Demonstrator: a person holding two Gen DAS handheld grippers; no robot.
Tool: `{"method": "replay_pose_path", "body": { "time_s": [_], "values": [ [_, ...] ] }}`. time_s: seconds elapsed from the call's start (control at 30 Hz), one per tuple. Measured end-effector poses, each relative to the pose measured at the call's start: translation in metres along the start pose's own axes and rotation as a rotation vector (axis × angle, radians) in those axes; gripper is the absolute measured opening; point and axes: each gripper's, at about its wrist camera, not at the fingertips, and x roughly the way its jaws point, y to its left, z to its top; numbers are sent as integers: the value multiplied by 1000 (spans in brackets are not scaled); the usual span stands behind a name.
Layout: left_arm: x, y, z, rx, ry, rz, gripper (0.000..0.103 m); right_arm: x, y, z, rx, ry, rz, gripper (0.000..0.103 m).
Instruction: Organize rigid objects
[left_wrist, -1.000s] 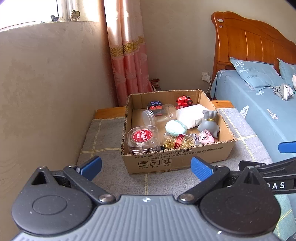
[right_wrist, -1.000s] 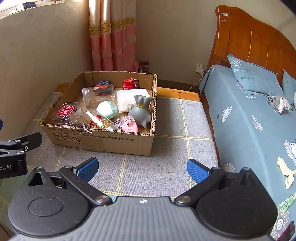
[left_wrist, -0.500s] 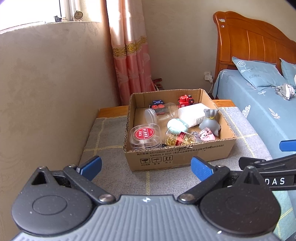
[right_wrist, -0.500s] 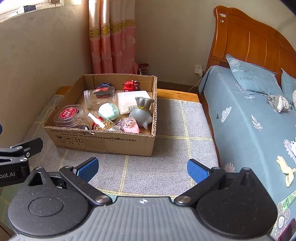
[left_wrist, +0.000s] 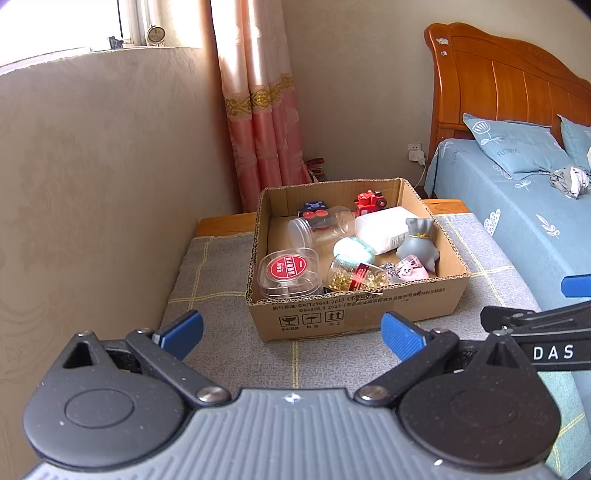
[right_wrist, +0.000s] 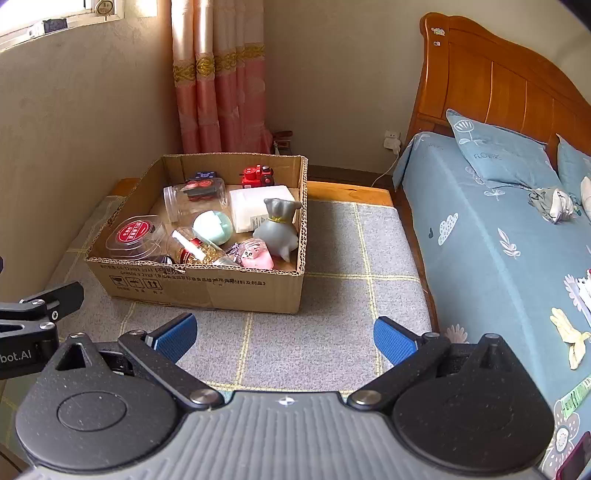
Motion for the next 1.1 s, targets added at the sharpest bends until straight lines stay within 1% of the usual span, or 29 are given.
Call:
{"method": "replay_pose_path", "body": {
  "time_s": [1.1],
  "values": [
    [-4, -5, -1, 9, -2, 3, 102, -4, -4, -1, 12, -11, 7, 103]
  ]
}}
